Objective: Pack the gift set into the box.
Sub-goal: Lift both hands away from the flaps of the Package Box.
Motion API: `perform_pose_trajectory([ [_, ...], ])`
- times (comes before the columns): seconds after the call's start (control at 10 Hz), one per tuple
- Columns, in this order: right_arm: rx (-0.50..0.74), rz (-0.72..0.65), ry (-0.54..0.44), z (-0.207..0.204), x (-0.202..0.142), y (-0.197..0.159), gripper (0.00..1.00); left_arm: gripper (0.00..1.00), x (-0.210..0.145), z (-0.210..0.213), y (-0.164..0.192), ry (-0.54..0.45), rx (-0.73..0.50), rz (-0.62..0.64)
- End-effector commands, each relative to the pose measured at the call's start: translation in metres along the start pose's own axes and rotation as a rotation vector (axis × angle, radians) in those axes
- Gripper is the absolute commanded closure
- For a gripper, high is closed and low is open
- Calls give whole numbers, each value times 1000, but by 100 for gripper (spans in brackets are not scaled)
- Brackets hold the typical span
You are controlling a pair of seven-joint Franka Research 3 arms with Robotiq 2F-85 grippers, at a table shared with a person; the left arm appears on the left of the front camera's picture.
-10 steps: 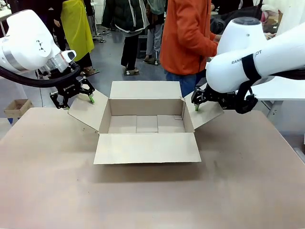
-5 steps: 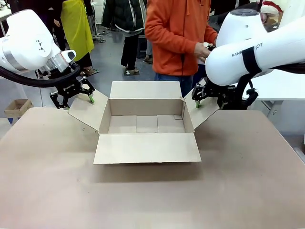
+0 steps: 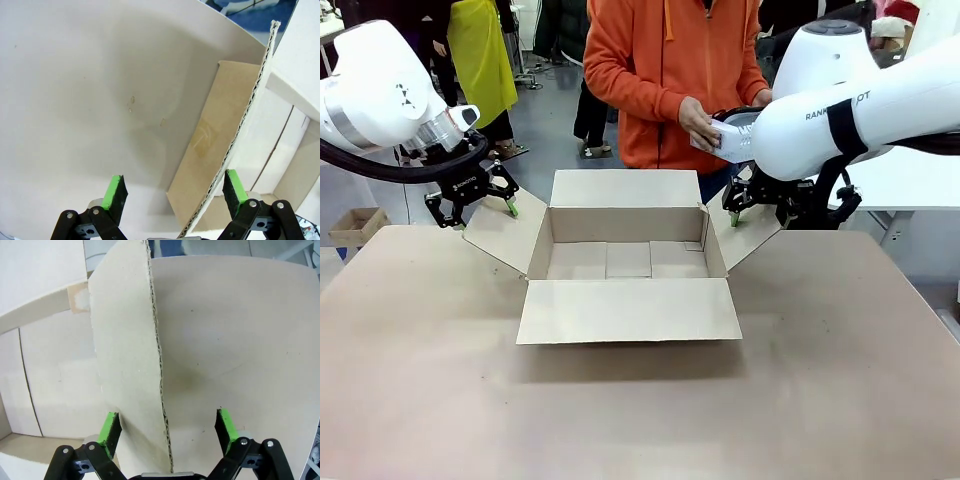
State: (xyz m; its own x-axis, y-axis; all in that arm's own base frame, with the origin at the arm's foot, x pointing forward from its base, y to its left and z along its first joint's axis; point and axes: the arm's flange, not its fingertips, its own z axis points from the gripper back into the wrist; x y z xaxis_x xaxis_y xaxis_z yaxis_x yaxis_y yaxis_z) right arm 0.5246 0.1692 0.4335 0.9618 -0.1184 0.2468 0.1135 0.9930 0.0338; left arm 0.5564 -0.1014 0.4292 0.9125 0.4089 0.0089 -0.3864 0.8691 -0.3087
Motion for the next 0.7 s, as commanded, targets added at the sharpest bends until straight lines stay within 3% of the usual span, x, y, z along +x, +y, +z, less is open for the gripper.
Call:
perform_pose_trajectory([
  [0.0, -28, -12, -12, 1, 3, 3, 0, 0, -1, 1, 0, -6, 12, 10],
  [0.6, -28, -12, -12, 1, 3, 3, 0, 0, -1, 1, 0, -6, 12, 10],
])
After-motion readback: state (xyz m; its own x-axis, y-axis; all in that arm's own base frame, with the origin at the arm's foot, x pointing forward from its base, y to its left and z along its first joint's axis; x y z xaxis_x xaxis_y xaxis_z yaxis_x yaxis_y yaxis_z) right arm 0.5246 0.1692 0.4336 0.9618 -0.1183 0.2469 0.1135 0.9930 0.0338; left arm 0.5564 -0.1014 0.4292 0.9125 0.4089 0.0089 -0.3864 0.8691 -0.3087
